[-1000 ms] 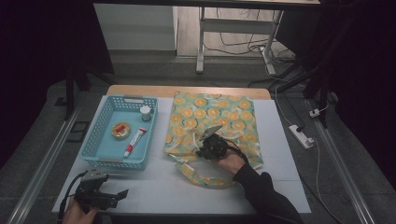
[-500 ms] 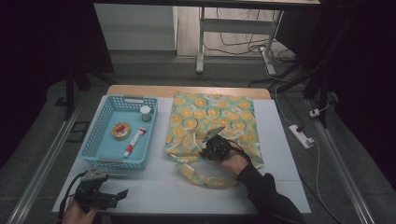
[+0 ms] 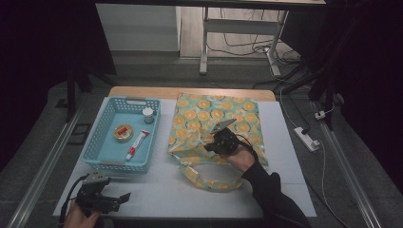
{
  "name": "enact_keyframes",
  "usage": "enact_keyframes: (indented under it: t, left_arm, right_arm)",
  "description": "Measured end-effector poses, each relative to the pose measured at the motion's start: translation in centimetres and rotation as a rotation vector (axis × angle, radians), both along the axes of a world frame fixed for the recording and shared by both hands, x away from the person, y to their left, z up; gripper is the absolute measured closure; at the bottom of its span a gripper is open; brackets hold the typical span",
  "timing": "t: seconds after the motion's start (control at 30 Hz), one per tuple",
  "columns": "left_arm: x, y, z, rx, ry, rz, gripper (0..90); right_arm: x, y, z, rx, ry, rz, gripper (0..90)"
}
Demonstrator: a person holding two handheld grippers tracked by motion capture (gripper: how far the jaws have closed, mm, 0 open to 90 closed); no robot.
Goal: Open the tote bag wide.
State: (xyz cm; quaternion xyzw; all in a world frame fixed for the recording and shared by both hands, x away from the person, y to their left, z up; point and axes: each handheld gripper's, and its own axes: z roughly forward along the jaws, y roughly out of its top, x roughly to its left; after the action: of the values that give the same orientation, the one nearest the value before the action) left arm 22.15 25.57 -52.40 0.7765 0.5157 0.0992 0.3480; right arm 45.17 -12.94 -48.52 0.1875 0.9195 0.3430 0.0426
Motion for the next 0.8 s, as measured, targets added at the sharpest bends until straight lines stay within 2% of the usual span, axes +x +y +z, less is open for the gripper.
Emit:
enact_keyframes:
  t: [0.13, 0.6, 0.8]
  left_arm:
    - [0.0, 0.0, 0.0, -0.001, 0.001, 0.000, 0.0]
    - [0.1, 0.0, 0.0, -0.001, 0.005, 0.004, 0.0]
    - [0.1, 0.1, 0.0, -0.002, 0.009, 0.005, 0.0]
  right_arm:
    - [0.3, 0.0, 1.1, 0.023, -0.004, -0.008, 89.7]
    - [1.0, 0.1, 4.6, 0.107, -0.059, -0.027, 89.8]
    - [1.4, 0.2, 5.5, 0.133, -0.053, -0.032, 89.8]
